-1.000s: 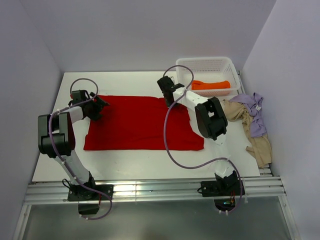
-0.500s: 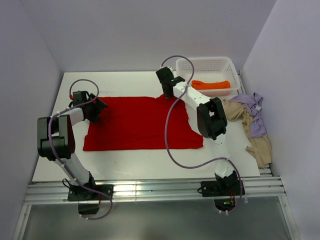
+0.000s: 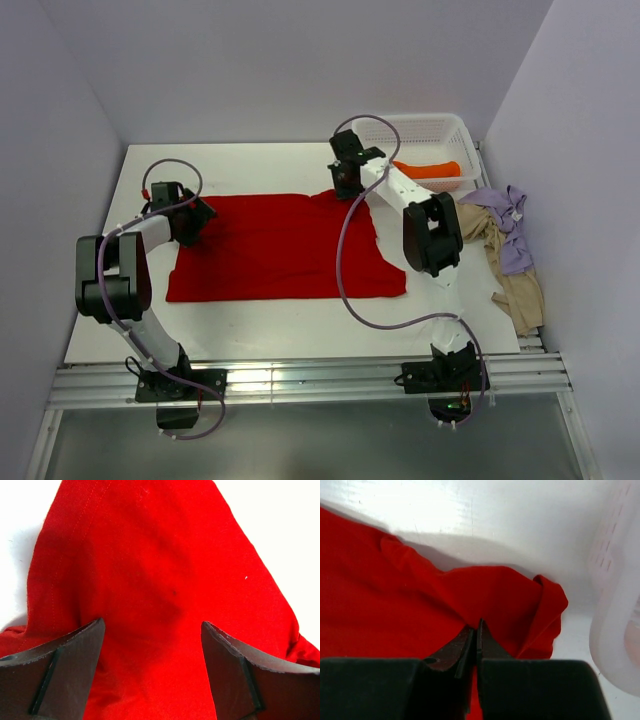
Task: Roll the t-shirts
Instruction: Fold the tshirt
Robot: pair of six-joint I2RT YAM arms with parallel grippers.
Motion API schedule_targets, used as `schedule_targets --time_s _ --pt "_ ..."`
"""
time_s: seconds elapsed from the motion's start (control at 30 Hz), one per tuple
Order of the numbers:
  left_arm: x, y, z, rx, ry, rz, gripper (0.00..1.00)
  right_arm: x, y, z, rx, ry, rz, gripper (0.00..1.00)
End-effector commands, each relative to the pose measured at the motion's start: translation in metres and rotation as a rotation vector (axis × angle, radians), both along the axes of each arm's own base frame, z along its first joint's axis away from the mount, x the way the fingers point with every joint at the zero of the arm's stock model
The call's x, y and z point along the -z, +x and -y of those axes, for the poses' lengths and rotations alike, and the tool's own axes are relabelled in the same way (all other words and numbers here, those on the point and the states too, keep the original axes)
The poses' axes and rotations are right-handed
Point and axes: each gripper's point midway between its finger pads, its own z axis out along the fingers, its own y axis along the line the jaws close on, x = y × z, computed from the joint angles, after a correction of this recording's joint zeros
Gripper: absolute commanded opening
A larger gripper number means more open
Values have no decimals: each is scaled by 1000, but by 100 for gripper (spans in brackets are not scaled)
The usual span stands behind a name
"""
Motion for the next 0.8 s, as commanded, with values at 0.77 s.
schedule_targets --time_s 0.77 --pt "-52 19 -4 10 90 22 86 -61 -31 10 -14 225 -3 8"
